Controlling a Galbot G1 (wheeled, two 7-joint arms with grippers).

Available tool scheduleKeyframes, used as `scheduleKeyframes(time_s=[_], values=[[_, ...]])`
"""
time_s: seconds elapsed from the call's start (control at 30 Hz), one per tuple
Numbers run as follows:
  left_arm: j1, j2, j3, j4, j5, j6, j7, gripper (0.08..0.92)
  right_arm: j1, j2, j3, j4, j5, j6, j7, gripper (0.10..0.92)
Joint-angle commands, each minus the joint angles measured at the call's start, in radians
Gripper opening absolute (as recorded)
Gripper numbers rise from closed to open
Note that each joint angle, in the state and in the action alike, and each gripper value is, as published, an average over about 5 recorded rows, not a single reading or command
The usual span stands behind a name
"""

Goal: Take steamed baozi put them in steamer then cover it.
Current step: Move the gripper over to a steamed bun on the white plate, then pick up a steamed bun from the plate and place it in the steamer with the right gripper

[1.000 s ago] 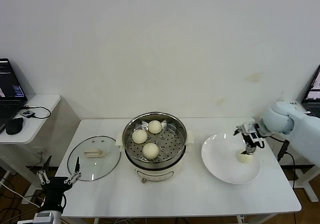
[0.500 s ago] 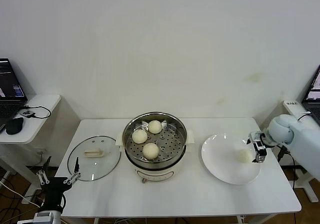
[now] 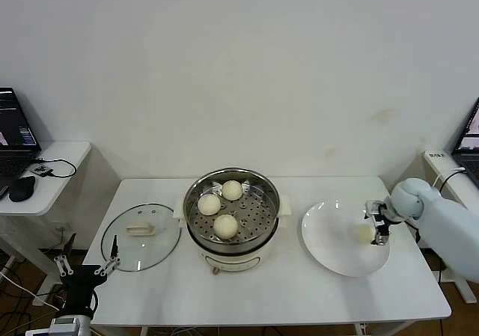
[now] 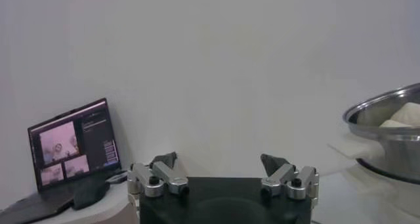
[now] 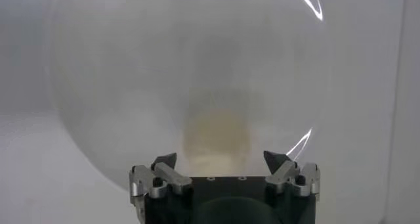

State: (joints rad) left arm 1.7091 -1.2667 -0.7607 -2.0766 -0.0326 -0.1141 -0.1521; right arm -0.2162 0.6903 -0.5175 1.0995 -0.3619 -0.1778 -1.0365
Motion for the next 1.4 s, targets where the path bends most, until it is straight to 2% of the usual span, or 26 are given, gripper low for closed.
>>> scheduleKeyframes(time_s=[0.03, 0.53, 0.73, 0.93, 1.17, 1.4], values=[[0.000, 0.000, 0.000, 0.001, 0.000, 0.000, 0.000, 0.823, -0.020, 0.041, 0.021, -0.051, -0.024, -0.001, 0.006, 0.782], [-0.003, 0.000, 0.000, -0.007, 0.000, 0.002, 0.000, 0.823, 0.037, -0.003, -0.007, 0.019, 0.031, -0.012, -0.009, 0.579], [-0.006, 0.004, 0.003, -0.011, -0.001, 0.003, 0.001, 0.823, 0.201, -0.084, -0.141, 0.155, 0.143, -0.052, -0.040, 0.569], [-0.014, 0.003, 0.015, -0.014, 0.000, 0.005, 0.002, 0.823, 0.501, -0.122, -0.363, 0.305, 0.307, -0.119, -0.037, 0.576], [-0.013, 0.008, 0.013, -0.016, -0.007, 0.000, 0.002, 0.823, 0.836, -0.020, -0.603, 0.374, 0.493, -0.206, -0.009, 0.584], [-0.016, 0.005, 0.012, -0.010, -0.010, -0.004, 0.000, 0.823, 0.886, 0.130, -0.668, 0.430, 0.704, -0.351, 0.081, 0.592]])
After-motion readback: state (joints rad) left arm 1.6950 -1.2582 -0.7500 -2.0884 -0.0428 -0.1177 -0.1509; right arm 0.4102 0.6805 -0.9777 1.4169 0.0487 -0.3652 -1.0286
